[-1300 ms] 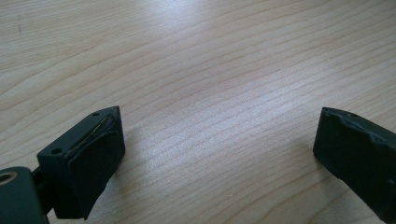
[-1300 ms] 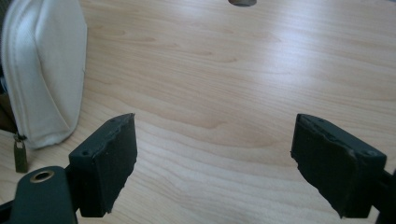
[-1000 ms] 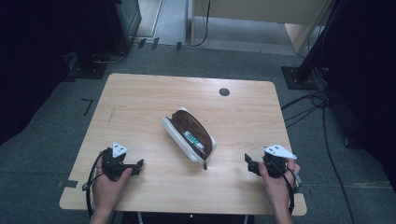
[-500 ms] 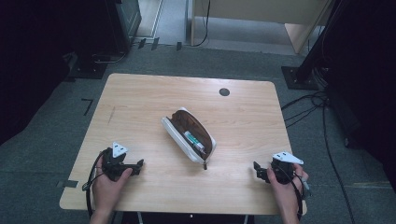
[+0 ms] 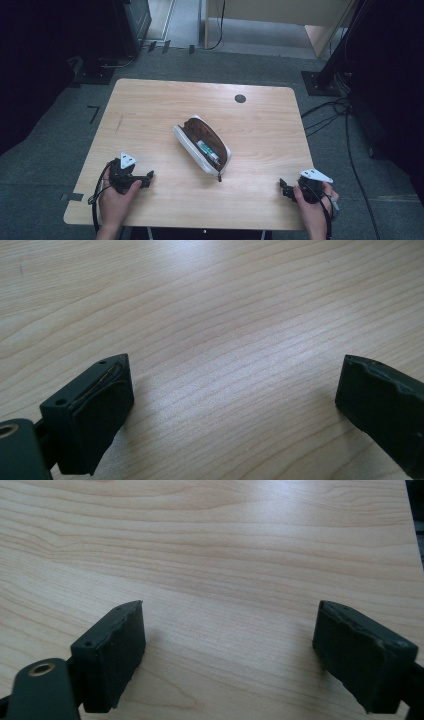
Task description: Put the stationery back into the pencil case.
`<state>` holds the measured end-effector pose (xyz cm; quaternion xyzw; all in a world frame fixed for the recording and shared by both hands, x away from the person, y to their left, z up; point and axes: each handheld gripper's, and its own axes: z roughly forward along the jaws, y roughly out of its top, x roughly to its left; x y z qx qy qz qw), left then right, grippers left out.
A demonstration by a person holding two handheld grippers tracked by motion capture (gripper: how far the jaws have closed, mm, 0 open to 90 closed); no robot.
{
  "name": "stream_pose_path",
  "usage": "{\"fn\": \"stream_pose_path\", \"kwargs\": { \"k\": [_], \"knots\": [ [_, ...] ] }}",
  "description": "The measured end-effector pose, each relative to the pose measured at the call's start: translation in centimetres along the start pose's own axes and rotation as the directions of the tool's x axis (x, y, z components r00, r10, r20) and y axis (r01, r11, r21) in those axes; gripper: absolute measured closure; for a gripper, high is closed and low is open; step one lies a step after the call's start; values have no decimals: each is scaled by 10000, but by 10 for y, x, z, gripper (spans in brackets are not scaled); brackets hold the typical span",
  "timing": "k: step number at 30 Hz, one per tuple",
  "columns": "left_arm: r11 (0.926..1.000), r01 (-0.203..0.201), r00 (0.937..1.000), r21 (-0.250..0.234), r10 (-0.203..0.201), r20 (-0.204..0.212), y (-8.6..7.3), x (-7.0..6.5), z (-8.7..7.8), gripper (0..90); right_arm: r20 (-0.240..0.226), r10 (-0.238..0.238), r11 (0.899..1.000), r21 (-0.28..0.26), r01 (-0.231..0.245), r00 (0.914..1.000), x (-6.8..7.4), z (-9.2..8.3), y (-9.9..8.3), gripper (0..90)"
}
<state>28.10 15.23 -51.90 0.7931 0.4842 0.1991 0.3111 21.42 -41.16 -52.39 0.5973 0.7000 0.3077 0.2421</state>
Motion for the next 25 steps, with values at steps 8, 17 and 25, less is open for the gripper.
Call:
{"fn": "stream_pose_path", "kwargs": {
  "k": [8, 17, 25],
  "knots": [
    [10000, 10, 10000, -6, -10, -11, 0, 0, 0, 23, -174, -195, 9997, 113, 197, 9997, -6, -1, -4, 10],
    [10000, 11, 10000, -10, -11, -11, 0, -1, 0, 23, -106, -149, 9998, 130, 151, 9998, -5, 0, -4, 4],
    [10000, 15, 10000, -8, -15, -9, 0, -1, 0, 23, 302, 262, 9995, 163, -268, 9992, -3, -1, -4, 0]
  ]
}}
